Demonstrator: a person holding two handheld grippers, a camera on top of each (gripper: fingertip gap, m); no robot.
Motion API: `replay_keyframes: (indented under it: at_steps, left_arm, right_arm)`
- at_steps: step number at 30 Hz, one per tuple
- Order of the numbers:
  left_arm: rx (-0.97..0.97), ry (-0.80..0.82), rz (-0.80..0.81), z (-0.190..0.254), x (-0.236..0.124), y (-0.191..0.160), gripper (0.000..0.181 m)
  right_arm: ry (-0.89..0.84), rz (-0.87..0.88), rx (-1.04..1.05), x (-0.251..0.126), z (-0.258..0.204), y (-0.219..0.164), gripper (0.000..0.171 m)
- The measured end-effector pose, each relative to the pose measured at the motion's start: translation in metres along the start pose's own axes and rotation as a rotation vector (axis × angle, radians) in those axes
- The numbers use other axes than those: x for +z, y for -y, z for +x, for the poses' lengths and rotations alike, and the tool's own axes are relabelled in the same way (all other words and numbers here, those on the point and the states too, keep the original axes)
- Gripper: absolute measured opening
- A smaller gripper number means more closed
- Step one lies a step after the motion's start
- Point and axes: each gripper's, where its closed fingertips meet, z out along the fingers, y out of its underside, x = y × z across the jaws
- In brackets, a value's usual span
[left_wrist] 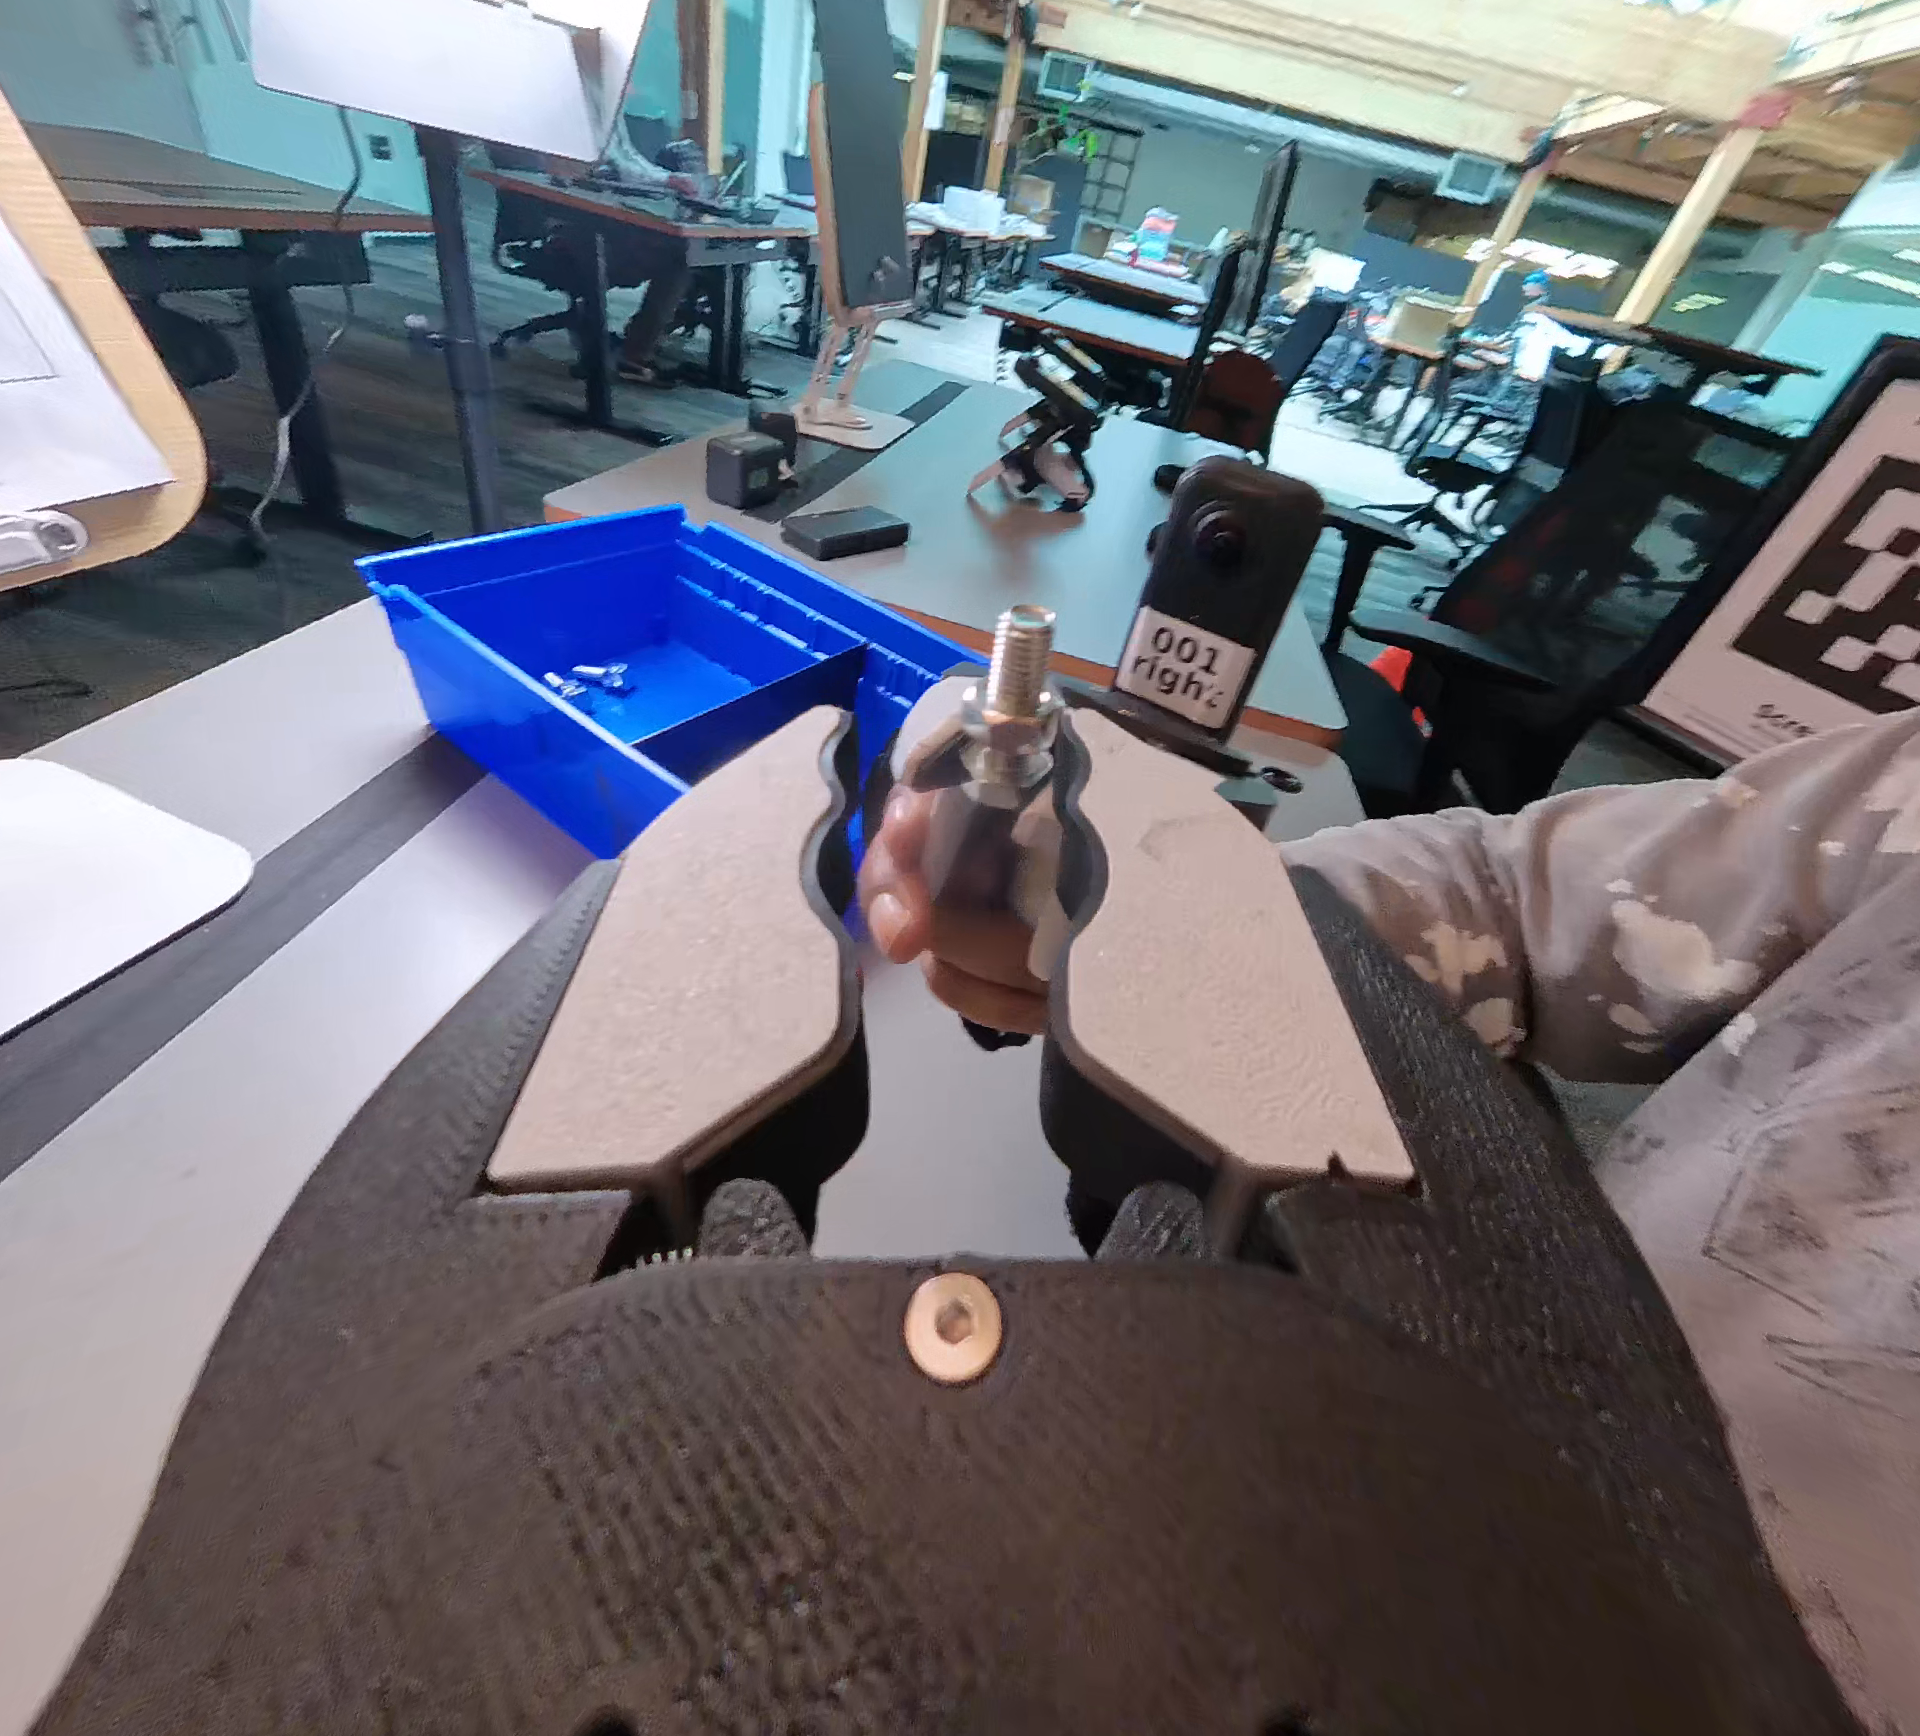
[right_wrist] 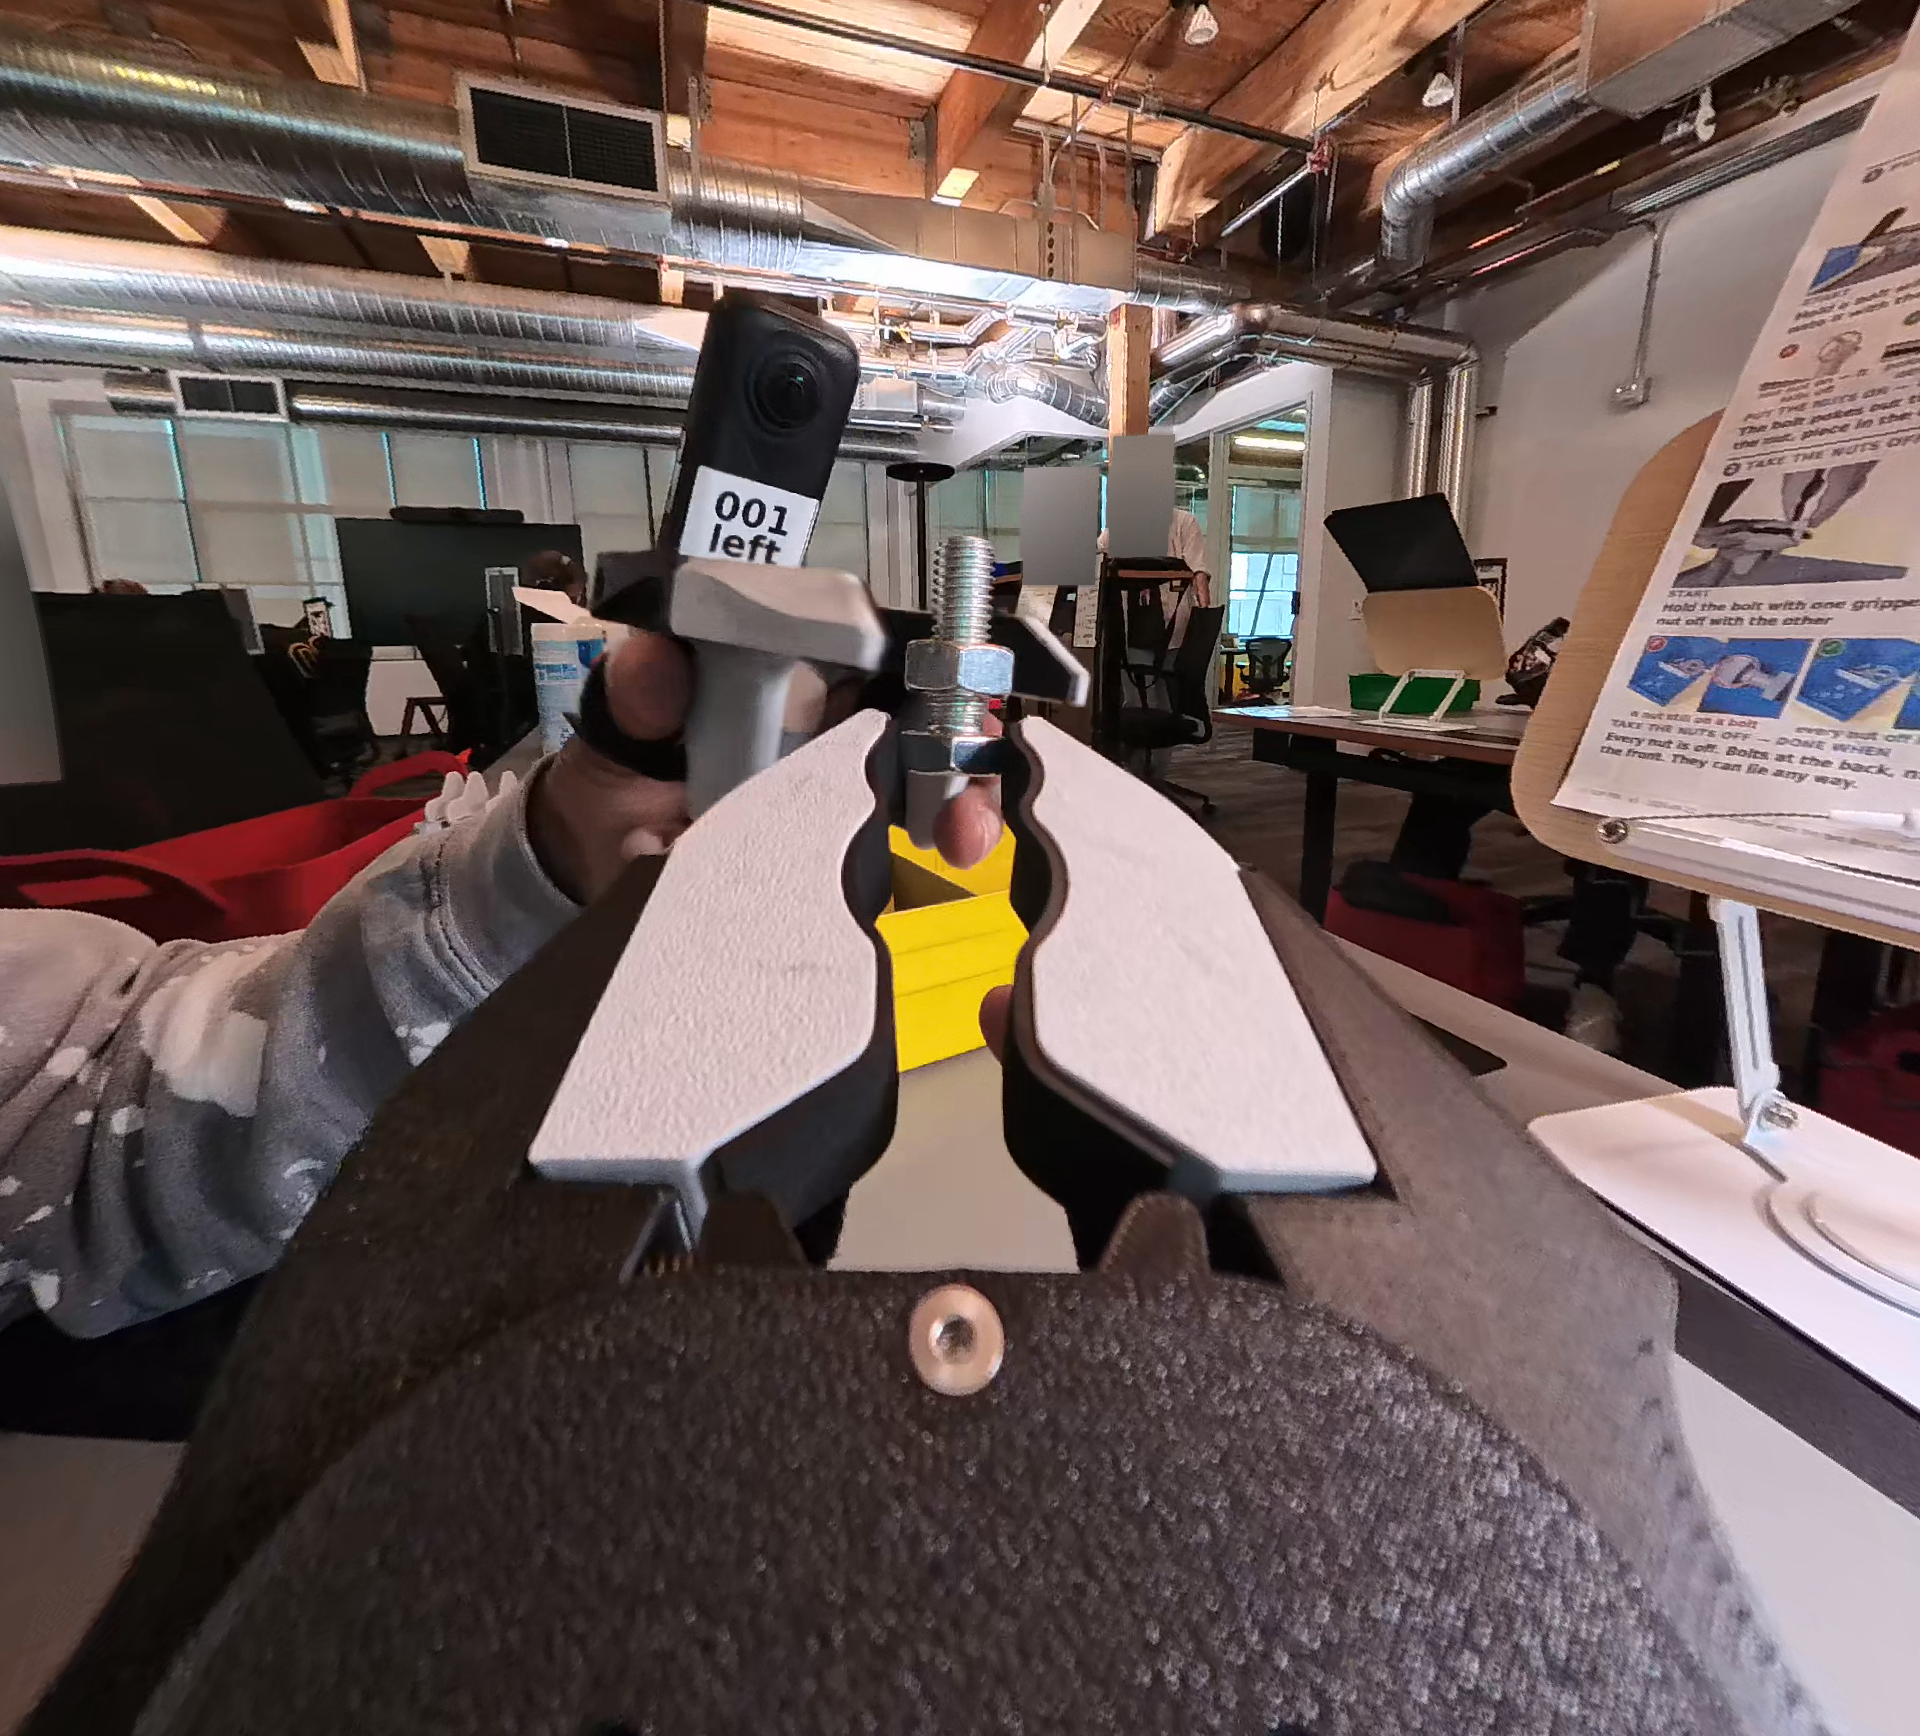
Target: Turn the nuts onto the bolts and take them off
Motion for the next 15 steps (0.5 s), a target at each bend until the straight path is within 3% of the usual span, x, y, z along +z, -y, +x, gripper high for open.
replay_keyframes:
  at_steps: [2,3,4,15]
  left_arm:
    - [-0.021,0.014,-0.001,-0.004,-0.001,0.000,0.030]
    - [-0.032,0.085,-0.006,-0.016,-0.004,-0.001,0.015]
    - [-0.012,0.137,-0.007,-0.025,-0.007,-0.002,0.015]
    - [0.004,0.010,-0.012,-0.001,-0.001,-0.001,0.036]
  right_arm:
    - [-0.009,0.003,0.005,-0.001,0.001,0.001,0.018]
    - [0.004,0.017,0.013,-0.002,0.001,0.003,0.018]
    - [0.016,0.023,0.020,-0.003,0.000,0.004,0.018]
    - [-0.015,-0.007,0.000,-0.001,0.003,-0.001,0.018]
